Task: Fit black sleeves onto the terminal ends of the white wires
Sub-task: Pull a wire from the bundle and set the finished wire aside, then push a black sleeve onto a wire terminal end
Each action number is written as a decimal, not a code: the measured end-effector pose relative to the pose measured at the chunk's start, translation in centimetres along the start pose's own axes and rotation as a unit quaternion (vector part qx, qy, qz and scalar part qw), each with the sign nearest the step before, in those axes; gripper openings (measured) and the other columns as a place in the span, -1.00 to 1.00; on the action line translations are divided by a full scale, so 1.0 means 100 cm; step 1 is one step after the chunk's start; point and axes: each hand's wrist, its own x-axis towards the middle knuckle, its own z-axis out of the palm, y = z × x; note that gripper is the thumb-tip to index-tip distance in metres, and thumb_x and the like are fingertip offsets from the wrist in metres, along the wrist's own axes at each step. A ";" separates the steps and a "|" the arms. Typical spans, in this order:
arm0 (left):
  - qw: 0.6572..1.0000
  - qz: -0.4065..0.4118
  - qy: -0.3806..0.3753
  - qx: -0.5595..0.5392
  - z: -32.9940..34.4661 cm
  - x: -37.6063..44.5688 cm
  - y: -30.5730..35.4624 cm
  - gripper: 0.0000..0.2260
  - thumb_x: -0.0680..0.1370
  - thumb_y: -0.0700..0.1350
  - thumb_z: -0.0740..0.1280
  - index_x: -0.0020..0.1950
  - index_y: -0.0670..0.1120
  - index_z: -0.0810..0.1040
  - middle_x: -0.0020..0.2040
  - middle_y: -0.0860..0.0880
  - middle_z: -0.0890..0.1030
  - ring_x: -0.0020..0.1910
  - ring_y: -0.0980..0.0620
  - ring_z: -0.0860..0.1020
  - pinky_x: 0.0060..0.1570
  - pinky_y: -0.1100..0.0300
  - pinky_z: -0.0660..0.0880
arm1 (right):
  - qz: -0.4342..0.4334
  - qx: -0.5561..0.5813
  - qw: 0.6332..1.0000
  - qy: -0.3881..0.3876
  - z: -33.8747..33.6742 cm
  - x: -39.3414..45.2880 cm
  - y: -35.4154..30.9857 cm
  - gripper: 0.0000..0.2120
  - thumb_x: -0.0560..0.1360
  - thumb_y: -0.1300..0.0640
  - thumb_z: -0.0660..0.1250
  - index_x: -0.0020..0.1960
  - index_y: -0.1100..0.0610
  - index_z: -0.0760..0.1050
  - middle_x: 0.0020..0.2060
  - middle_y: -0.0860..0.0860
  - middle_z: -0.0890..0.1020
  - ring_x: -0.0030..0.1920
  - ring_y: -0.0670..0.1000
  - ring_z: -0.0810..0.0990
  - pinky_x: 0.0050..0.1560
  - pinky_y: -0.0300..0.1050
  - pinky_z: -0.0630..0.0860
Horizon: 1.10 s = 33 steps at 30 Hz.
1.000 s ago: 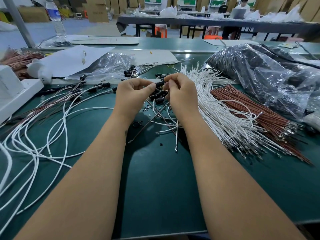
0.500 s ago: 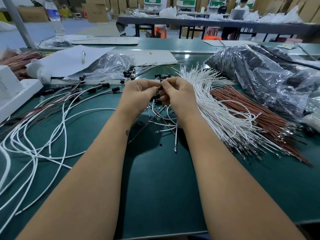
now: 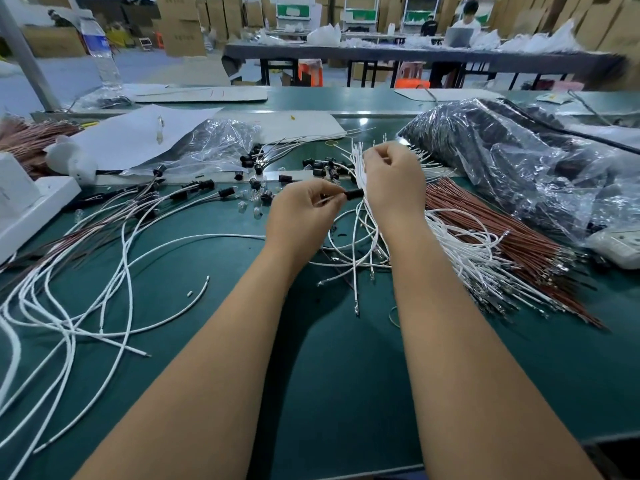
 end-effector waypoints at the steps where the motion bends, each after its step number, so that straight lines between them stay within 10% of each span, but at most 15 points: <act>1: 1.000 0.000 -0.013 0.006 0.001 0.000 -0.001 -0.94 0.50 -0.12 0.41 -0.08 -0.01 0.68 -0.22 0.01 0.68 -0.24 0.01 0.60 -0.14 0.08 0.54 | 0.009 0.000 1.000 0.006 -0.005 0.003 -0.002 -0.86 0.58 0.12 0.17 -0.07 0.07 0.49 -0.28 -0.12 0.50 -0.28 -0.14 0.43 -0.32 -0.19 0.30; 17: 0.976 0.055 -0.046 0.206 0.011 -0.003 -0.004 -0.89 0.55 -0.05 0.32 -0.01 0.06 0.63 -0.30 0.11 0.58 -0.39 0.11 0.49 -0.42 0.24 0.34 | 0.150 -0.394 0.906 -0.020 -0.062 0.029 0.054 -0.72 0.49 0.25 0.23 0.20 0.20 0.47 0.18 0.21 0.55 0.22 0.24 0.46 0.23 0.11 0.38; 33: 0.990 0.019 -0.041 0.135 0.010 0.000 -0.005 -0.91 0.53 -0.06 0.35 -0.10 0.08 0.65 -0.55 0.18 0.44 -0.54 0.15 0.33 -0.42 0.24 0.28 | 0.117 -0.336 0.932 0.069 -0.068 0.029 0.052 -0.81 0.43 0.37 0.23 -0.10 0.18 0.57 -0.24 0.09 0.59 -0.23 0.17 0.55 -0.32 -0.11 0.42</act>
